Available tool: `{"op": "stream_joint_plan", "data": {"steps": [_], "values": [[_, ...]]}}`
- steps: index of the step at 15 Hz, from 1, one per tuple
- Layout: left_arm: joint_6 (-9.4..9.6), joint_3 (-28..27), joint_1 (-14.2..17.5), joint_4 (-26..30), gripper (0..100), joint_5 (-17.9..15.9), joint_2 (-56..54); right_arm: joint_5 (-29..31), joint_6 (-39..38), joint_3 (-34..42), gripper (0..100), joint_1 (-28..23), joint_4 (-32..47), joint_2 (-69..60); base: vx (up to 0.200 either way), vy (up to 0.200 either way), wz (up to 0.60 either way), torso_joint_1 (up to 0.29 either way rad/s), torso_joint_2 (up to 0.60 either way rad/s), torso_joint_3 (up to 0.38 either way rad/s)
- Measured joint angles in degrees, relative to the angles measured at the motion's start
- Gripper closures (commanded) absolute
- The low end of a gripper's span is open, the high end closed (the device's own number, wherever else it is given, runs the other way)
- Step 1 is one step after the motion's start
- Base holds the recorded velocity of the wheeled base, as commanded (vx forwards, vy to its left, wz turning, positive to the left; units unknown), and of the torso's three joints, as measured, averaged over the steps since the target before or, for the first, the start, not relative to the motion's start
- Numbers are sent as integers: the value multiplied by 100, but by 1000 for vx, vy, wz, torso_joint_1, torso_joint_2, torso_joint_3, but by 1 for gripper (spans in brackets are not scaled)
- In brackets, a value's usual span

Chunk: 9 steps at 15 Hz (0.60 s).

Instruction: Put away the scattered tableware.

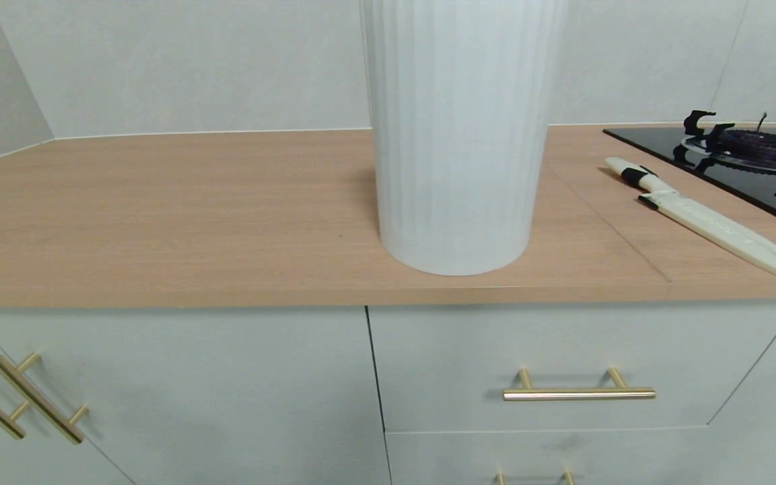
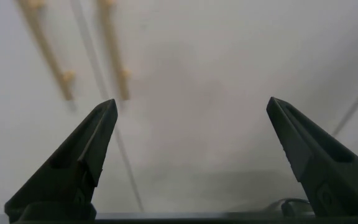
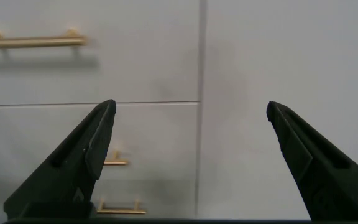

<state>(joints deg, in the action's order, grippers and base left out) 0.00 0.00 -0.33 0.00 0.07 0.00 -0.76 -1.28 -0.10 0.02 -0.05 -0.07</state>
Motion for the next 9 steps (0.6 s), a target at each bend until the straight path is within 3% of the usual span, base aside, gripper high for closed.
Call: {"op": "stream_joint_plan", "data": {"steps": [9], "values": [[0,0,0,0,0,-2,0,-2,5,0,0,-2,0,0,0,0,0,0,0,0]]}}
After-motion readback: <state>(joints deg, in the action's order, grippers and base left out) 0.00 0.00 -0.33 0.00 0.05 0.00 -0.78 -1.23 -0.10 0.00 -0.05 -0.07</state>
